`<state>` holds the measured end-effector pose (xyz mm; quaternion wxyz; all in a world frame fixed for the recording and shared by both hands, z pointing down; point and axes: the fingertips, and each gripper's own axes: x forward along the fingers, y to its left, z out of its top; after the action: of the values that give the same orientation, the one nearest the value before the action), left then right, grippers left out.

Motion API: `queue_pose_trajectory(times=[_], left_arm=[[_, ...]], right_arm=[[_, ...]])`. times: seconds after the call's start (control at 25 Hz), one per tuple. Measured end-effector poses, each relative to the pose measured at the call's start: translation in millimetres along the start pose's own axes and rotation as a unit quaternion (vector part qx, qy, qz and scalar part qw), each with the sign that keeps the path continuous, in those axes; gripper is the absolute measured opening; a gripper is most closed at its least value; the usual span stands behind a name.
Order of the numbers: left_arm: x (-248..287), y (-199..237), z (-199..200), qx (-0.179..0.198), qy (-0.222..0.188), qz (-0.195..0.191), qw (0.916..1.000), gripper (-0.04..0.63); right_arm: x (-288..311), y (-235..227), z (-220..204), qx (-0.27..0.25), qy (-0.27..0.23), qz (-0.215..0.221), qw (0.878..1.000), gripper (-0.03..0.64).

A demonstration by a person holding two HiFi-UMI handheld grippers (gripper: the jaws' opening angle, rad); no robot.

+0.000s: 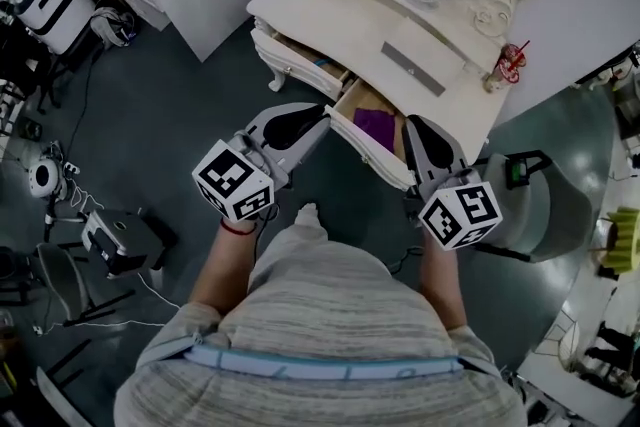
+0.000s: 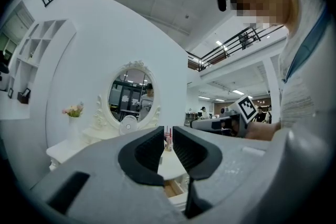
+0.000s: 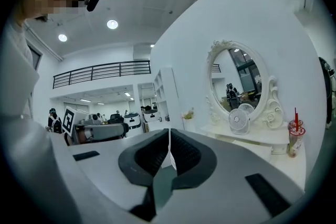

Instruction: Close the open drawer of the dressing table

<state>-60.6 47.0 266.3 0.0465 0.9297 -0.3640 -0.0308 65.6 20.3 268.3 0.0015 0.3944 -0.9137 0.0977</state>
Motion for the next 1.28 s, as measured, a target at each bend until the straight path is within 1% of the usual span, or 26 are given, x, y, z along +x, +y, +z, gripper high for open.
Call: queue_pose_trajectory(times=[0.12, 0.28, 0.44, 0.56, 0.76, 0.96, 1.16, 1.28], left_arm=[[4, 31, 0, -0.003, 0.002, -0.006, 1.0, 0.061], [8, 57, -4, -0.008, 0.011, -0.019, 0.9997, 0.06], [15, 77, -11, -0.014, 0.013, -0.025, 0.9995, 0.057], [26, 82, -20, -0.019, 0.024, -0.026, 0.9992, 0.055], [46, 91, -21, -0.012, 0.033, -0.011, 0.9993, 0.055], [55, 103, -23, 0.0, 0.044, 0.008, 0.999, 0.057], [65, 122, -38, 0.01, 0.065, 0.033, 0.9973, 0.058], [68, 134, -50, 0.017, 0.081, 0.041, 0.9957, 0.058]], right_arm=[[27, -5, 1, 0.004, 0.0, -0.005, 1.0, 0.012], [52, -11, 2, 0.007, -0.001, -0.019, 1.0, 0.012], [67, -18, -1, 0.006, 0.003, -0.03, 1.0, 0.012], [74, -23, -7, 0.006, 0.013, -0.027, 1.0, 0.012], [84, -39, -3, 0.009, 0.026, -0.003, 1.0, 0.012], [94, -52, 3, 0.002, 0.033, 0.009, 0.999, 0.012], [103, -63, -9, 0.007, 0.046, 0.019, 0.999, 0.012], [108, -63, -19, 0.012, 0.059, 0.024, 0.998, 0.012]])
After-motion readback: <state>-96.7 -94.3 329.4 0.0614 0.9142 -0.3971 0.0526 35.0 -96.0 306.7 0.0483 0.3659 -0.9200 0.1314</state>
